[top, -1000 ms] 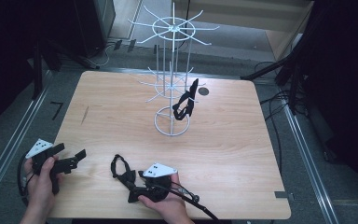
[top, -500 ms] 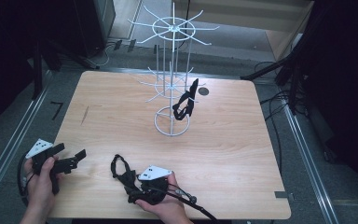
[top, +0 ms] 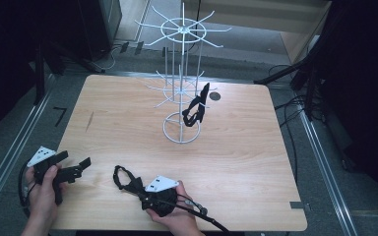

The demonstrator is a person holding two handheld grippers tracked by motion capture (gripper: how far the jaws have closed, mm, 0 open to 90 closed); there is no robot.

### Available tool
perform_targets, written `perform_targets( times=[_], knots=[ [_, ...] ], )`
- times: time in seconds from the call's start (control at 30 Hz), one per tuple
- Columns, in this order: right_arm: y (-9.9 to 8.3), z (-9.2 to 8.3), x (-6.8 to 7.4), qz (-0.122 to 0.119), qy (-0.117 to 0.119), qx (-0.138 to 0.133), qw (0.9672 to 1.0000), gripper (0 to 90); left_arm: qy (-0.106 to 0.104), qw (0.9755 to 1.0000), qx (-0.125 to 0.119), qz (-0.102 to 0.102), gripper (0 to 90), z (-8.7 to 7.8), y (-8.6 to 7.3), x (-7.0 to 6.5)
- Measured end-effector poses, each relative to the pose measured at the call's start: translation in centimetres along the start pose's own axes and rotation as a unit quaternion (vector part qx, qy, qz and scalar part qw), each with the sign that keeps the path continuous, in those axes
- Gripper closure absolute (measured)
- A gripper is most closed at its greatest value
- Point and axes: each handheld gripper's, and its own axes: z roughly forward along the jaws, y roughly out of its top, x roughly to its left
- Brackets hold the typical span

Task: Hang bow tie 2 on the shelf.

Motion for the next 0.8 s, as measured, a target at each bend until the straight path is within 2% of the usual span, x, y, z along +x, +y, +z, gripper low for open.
perform_targets(
  times=[0.13,0.3,0.63,0.8],
  knots=[
    [-0.1,-0.2,0.1,-0.013,-0.009,-0.015,0.9998,77.1,-0.001,1.0000,-0.001,-0.002,0.0,0.0,0.0,0.0],
    [0.2,-0.7,-0.1,-0.017,-0.016,-0.033,0.9992,77.5,-0.001,1.0000,-0.001,-0.002,0.0,0.0,0.0,0.0],
    [0.9,-2.3,-0.9,-0.013,-0.031,-0.068,0.9971,77.8,-0.001,1.0000,-0.001,-0.001,0.0,0.0,0.0,0.0],
    [1.3,-3.3,-1.4,-0.013,-0.046,-0.090,0.9948,77.8,-0.001,1.0000,-0.001,-0.001,0.0,0.0,0.0,0.0]
  ],
)
